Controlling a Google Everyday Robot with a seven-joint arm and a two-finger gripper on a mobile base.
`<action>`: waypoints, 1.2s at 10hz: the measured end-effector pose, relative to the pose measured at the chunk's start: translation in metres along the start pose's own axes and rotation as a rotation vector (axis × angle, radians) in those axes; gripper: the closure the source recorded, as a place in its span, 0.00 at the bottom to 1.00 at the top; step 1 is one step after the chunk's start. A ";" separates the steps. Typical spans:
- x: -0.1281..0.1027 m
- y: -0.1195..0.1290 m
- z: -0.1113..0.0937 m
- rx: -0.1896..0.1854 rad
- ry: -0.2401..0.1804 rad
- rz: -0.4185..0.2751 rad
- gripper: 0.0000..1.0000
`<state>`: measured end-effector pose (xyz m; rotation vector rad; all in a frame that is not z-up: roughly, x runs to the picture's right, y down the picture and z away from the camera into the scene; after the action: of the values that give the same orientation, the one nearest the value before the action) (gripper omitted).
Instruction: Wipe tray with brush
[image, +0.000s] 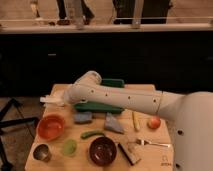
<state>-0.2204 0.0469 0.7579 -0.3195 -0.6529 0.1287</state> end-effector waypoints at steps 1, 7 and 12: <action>0.003 -0.007 -0.008 0.021 0.013 0.002 0.82; 0.059 -0.051 -0.054 0.119 0.110 0.076 0.82; 0.104 -0.086 -0.057 0.102 0.275 0.155 0.82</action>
<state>-0.1015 -0.0257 0.8036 -0.2831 -0.3478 0.2607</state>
